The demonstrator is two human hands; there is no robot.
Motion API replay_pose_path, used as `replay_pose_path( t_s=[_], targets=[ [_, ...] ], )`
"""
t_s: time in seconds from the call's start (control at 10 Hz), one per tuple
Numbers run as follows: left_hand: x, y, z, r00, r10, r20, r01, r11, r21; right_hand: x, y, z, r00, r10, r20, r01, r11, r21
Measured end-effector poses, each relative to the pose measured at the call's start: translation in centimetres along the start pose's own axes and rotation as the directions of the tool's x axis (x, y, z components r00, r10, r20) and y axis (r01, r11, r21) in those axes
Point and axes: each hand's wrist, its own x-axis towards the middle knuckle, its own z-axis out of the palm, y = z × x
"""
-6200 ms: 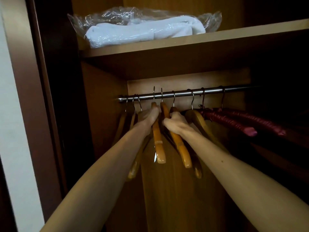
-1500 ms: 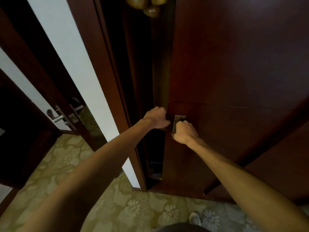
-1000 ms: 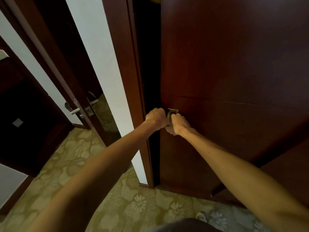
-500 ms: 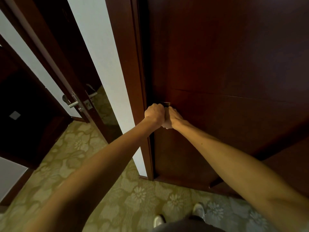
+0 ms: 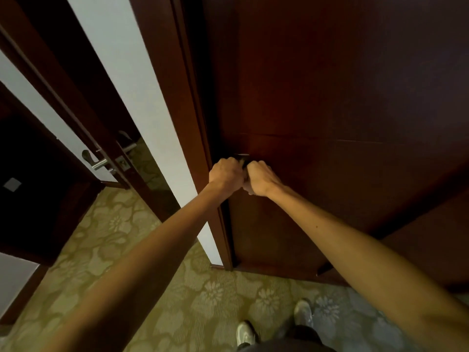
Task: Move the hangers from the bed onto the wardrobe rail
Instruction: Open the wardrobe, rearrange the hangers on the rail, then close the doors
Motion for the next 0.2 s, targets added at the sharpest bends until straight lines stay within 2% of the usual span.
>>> replay_pose_path(
  t_s=[0.2],
  targets=[
    [0.7, -0.3, 0.2, 0.999, 0.015, 0.029, -0.014, 1.000, -0.018, -3.8, 5.1, -4.8, 0.990, -0.030, -0.138, 0.055, 0.982, 0.179]
  ],
)
